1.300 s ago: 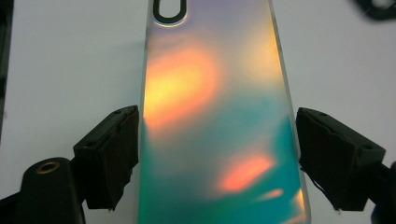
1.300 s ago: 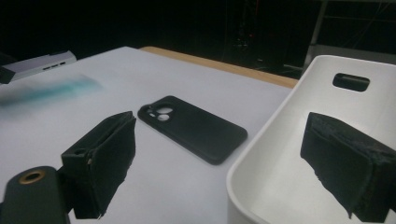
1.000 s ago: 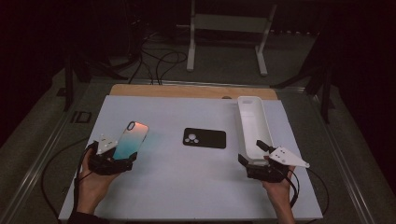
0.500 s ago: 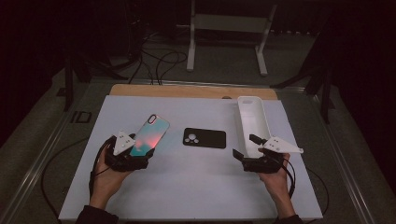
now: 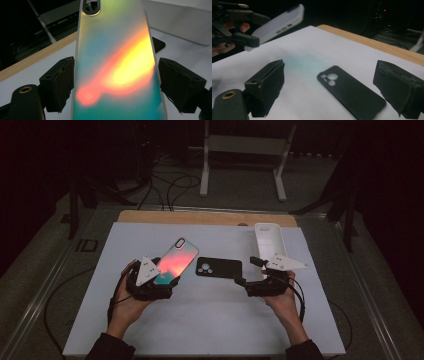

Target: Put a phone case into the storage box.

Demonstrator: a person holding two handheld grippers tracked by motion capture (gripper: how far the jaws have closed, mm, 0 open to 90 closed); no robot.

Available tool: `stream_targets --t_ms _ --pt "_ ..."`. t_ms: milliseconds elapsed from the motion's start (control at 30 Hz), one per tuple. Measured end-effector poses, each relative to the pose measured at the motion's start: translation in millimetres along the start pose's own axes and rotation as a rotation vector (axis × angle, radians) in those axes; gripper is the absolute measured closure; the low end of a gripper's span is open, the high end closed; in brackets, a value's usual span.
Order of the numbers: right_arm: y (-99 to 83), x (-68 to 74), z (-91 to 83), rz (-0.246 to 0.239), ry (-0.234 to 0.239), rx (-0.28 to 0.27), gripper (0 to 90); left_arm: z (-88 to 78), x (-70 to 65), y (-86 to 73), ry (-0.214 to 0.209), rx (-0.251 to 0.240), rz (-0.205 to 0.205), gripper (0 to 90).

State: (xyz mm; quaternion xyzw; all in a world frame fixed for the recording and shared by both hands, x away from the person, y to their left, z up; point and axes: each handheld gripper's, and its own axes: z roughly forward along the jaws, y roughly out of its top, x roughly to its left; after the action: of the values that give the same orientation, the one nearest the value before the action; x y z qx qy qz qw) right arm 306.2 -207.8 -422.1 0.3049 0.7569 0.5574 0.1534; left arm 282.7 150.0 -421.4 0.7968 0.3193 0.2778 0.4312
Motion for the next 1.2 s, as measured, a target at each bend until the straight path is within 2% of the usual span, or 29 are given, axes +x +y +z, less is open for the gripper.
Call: stream_targets --t_ms 267,467,733,867,900,1000,1067,1100,1200 --pt "14.0 9.7 21.3 0.018 0.069 0.0 10.2 6.2 -13.8 11.6 -0.028 -0.029 0.059 16.9" --pt "18.3 14.0 32.4 0.037 0.104 0.004 10.2 10.8 -23.7 17.4 -0.052 -0.043 0.083 16.9" --pt "28.5 20.0 45.3 0.073 0.151 0.01 10.7 15.2 -44.1 26.6 -0.091 -0.065 0.12 16.9" --pt "30.2 23.0 47.8 0.089 0.165 0.012 15.2 16.6 -51.6 28.7 -0.103 -0.09 0.128 16.9" --pt "30.7 24.6 47.7 0.092 0.162 0.01 21.1 16.9 -52.7 28.9 -0.105 -0.094 0.13 16.9" --pt "31.1 25.1 47.2 0.099 0.173 0.008 25.4 18.0 -56.2 29.6 -0.112 -0.106 0.134 16.9" --pt "30.9 24.6 47.1 0.115 0.177 0.025 37.4 18.3 -57.5 30.1 -0.111 -0.113 0.134 16.9" --pt "30.9 24.6 47.1 0.115 0.177 0.025 37.4 18.6 -58.1 30.1 -0.109 -0.118 0.133 16.9" --pt "30.0 23.2 47.5 0.142 0.2 0.032 46.2 21.2 -60.3 29.5 -0.107 -0.118 0.131 16.9"
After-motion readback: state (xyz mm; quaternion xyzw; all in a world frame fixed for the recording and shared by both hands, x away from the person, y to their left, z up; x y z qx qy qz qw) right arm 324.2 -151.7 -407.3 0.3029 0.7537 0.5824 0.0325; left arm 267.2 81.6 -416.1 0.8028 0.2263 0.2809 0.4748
